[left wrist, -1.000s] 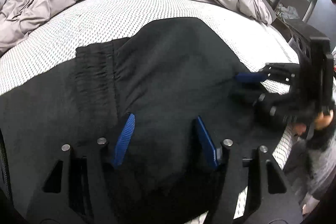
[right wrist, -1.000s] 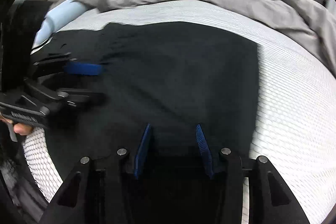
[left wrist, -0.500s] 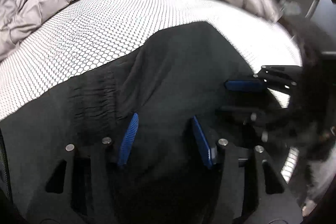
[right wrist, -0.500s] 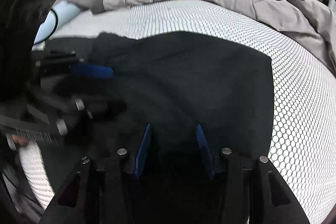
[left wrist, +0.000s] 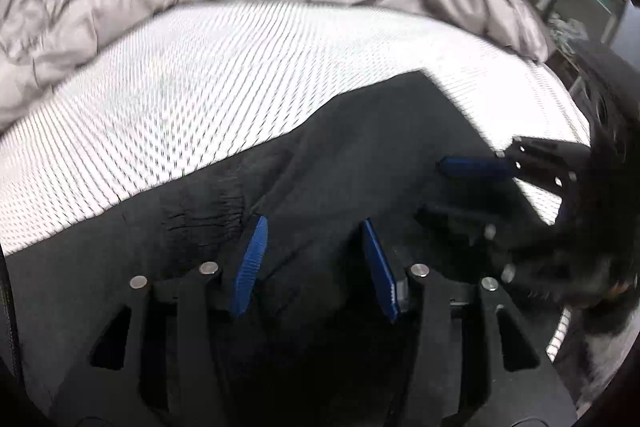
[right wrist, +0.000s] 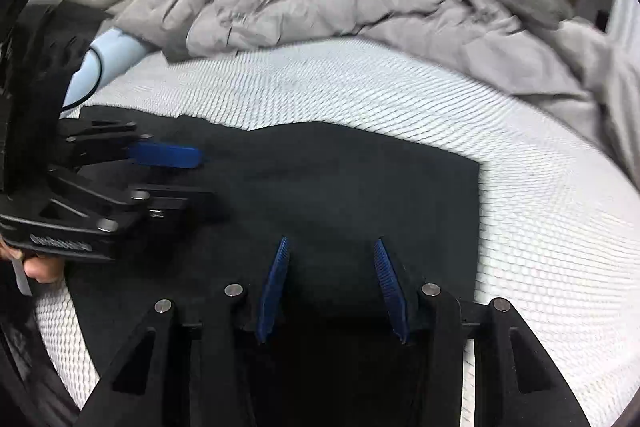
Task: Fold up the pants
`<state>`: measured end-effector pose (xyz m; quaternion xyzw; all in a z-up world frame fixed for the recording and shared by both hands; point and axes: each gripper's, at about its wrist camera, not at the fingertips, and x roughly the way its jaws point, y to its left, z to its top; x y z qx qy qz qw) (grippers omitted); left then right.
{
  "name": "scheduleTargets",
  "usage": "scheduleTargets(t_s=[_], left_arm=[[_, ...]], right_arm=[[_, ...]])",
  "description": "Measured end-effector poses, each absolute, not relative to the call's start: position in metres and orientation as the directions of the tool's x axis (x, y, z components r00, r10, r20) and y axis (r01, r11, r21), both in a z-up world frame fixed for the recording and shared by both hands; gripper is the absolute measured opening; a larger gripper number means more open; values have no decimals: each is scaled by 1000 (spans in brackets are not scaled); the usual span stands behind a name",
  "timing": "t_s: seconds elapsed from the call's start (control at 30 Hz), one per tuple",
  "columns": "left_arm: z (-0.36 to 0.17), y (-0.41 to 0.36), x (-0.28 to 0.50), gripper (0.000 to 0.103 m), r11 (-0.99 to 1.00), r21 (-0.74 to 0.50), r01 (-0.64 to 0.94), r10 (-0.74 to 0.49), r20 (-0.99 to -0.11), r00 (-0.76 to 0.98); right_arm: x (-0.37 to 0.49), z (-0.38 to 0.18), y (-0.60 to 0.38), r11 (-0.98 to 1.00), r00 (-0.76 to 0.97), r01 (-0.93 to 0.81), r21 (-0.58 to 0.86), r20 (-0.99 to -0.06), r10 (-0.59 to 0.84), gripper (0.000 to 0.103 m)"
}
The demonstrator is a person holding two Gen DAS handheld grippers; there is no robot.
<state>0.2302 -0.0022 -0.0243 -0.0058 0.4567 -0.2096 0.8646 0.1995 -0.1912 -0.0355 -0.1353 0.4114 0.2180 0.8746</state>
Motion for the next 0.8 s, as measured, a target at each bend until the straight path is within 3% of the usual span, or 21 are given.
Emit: scheduleTargets(t_s=[0.1,0.23,0.43,0.57,0.7,0.8], left_arm=[[-28,8,231,36,897,-224,381,-402,-771,493],[-29,16,226,35,892,-233,388,-414,-766,491],[6,2,221,36,902,-217,372,-406,-720,563],[-28,-17,249,35,933,-192,305,-331,-791,515],[-35,7,251,27,905,-286,315,-413,-769,488],[-30,25,238,27,897,-306,320,-434,-756,491]], right_arm=[[203,-53,-188,857,568,-485,-174,-808,157,46],[205,-46,-217,888,621,-363,-282,-784,5,46],[202,-15,-235,935,661,-338,-109,-734,154,46],[218,-14,-199,926,683,-376,-36,-686,251,50],[246,-51,-168,921,615,-358,-155,-781,107,50],[253,-47,-189,950,642,-250,-189,-767,16,50]])
